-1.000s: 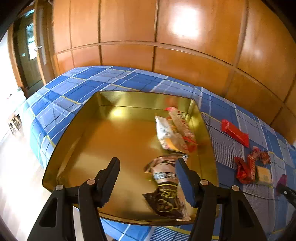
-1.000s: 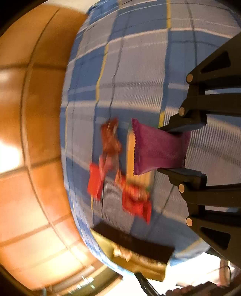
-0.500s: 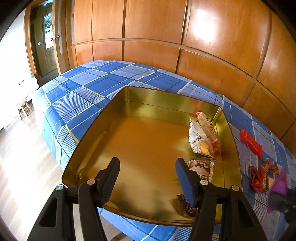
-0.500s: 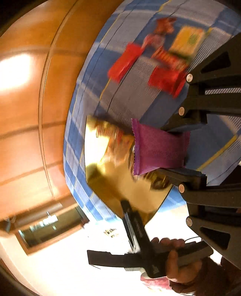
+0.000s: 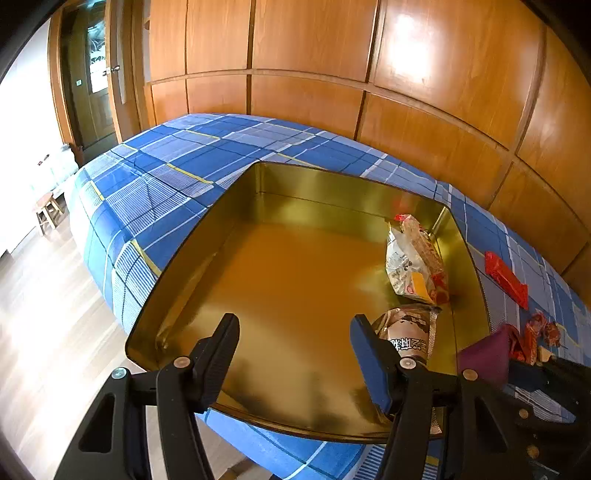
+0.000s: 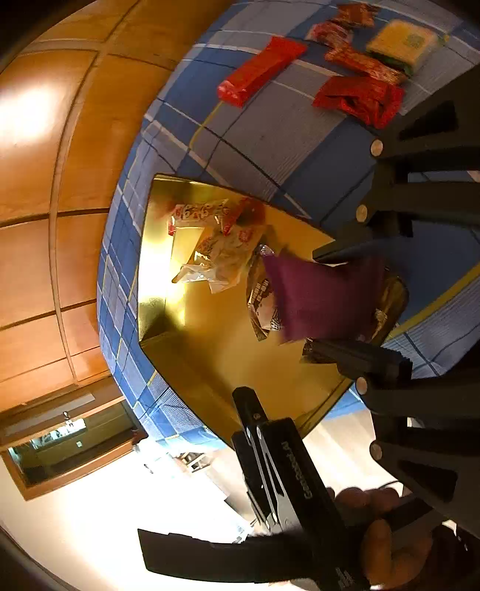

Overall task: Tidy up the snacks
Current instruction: 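Carry the pink pouch into the gold tray and release it with the right gripper, then move both grippers away from the tray over the remaining snacks, then grasp the red foil bag with the left gripper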

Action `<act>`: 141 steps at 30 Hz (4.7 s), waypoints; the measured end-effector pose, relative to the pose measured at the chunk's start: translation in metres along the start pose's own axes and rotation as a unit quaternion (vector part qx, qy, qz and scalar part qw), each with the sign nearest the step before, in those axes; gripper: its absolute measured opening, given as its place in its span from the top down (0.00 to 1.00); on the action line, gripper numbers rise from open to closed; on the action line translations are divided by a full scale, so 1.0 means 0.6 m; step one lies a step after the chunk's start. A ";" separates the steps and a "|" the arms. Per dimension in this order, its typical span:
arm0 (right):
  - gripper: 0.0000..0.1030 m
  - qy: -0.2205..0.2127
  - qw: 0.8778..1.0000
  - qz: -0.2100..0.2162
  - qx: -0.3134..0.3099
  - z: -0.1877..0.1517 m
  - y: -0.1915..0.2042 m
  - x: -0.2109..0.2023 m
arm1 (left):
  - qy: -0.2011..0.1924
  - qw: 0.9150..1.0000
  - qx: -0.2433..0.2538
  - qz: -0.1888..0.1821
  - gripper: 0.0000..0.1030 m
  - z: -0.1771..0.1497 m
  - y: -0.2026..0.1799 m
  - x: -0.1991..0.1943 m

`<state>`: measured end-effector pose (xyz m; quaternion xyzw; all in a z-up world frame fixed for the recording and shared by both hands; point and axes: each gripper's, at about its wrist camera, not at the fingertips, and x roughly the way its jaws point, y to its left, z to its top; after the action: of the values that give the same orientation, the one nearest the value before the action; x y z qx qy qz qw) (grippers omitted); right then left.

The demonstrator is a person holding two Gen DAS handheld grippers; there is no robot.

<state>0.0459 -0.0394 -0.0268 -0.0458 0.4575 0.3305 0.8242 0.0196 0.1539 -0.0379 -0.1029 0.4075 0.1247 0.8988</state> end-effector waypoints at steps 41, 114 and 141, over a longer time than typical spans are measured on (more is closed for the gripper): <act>0.59 -0.049 0.992 -0.071 0.087 -0.073 -0.093 -0.086 | -0.025 0.994 0.100 -0.028 0.39 -0.020 -0.104 -0.046; 0.59 -0.056 0.943 -0.201 0.257 -0.171 -0.481 -0.265 | 0.121 0.945 0.250 -0.172 0.62 -0.083 -0.439 0.091; 0.53 -0.061 0.880 -0.019 0.471 -0.130 -0.490 -0.135 | 0.071 0.944 0.266 -0.183 0.61 -0.133 -0.409 0.060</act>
<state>0.1323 -0.3381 -0.0749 0.3591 0.5066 0.0625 0.7813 0.0619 -0.0967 -0.0963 0.0589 0.4631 -0.1622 0.8693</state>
